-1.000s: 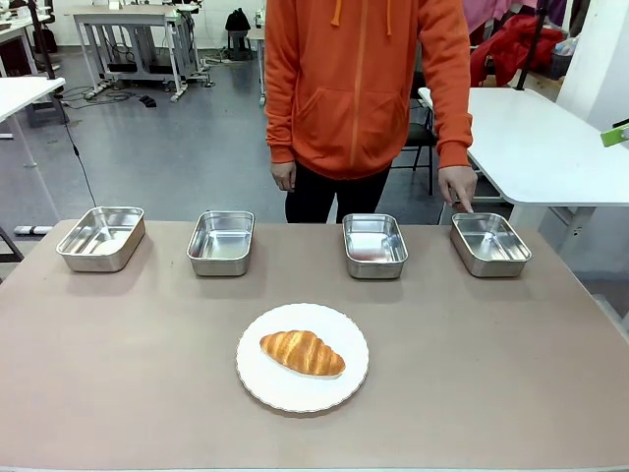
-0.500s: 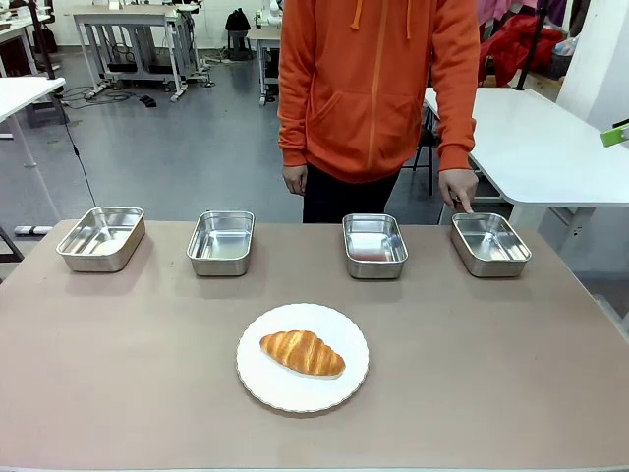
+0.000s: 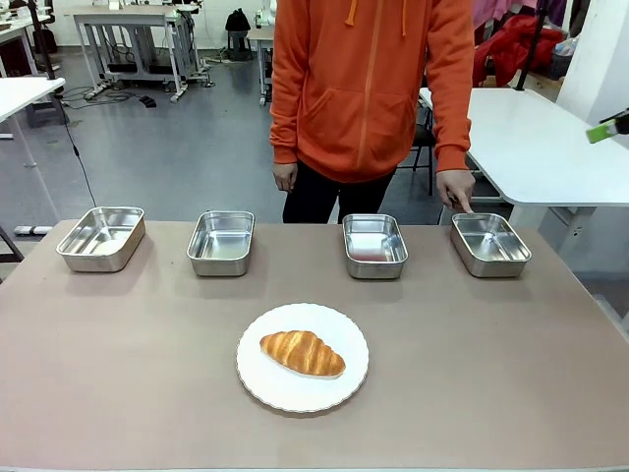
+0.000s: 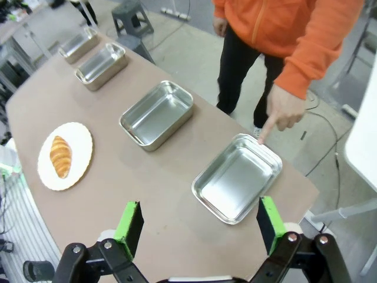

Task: Place the bread in the container.
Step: Place the Butter Roll into the Airtight Container indicated by the human.

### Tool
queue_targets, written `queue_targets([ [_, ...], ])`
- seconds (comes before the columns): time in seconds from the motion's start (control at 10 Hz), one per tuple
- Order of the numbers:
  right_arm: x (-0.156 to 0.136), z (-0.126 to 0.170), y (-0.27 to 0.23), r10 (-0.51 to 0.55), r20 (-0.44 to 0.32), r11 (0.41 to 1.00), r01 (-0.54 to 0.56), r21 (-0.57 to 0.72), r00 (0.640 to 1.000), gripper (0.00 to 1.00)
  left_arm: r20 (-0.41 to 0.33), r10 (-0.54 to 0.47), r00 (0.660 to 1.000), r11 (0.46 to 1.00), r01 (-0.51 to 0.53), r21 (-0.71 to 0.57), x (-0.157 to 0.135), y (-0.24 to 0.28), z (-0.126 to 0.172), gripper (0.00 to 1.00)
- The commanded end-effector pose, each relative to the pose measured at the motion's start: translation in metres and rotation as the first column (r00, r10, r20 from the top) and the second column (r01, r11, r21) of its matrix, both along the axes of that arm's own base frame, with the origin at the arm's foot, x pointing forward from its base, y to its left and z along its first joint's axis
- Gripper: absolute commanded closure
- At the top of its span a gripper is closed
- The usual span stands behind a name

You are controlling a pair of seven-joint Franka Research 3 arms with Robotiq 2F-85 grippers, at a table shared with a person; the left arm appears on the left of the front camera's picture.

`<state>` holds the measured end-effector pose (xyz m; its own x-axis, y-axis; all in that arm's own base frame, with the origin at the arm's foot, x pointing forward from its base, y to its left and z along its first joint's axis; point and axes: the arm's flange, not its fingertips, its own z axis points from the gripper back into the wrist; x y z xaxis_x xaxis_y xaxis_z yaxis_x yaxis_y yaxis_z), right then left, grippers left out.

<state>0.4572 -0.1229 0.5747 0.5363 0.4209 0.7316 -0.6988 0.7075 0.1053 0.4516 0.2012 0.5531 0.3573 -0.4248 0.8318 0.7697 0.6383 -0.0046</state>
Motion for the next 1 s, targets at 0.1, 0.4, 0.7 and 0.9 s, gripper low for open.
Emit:
queue_targets([
  [0.1,-0.017,0.001,0.105,-0.031,-0.090,0.994,0.021,-0.108,0.995,0.00,0.004,-0.006,1.000,1.000,0.006,-0.002,-0.001,-0.001,0.001,0.00],
  [0.4,-0.036,-0.058,0.226,-0.033,-0.160,0.983,0.003,-0.182,0.987,0.00,0.004,-0.006,1.000,1.000,0.006,-0.002,-0.001,-0.001,0.001,0.00],
  [0.7,-0.064,-0.102,0.309,-0.003,-0.175,0.966,-0.043,-0.255,0.985,0.00,0.004,-0.006,1.000,1.000,0.006,-0.002,-0.001,-0.001,0.001,0.00],
  [0.9,-0.067,-0.104,0.302,0.023,-0.178,0.973,-0.063,-0.223,0.984,0.00,0.004,-0.006,1.000,1.000,0.006,-0.002,-0.001,-0.001,0.001,0.00],
])
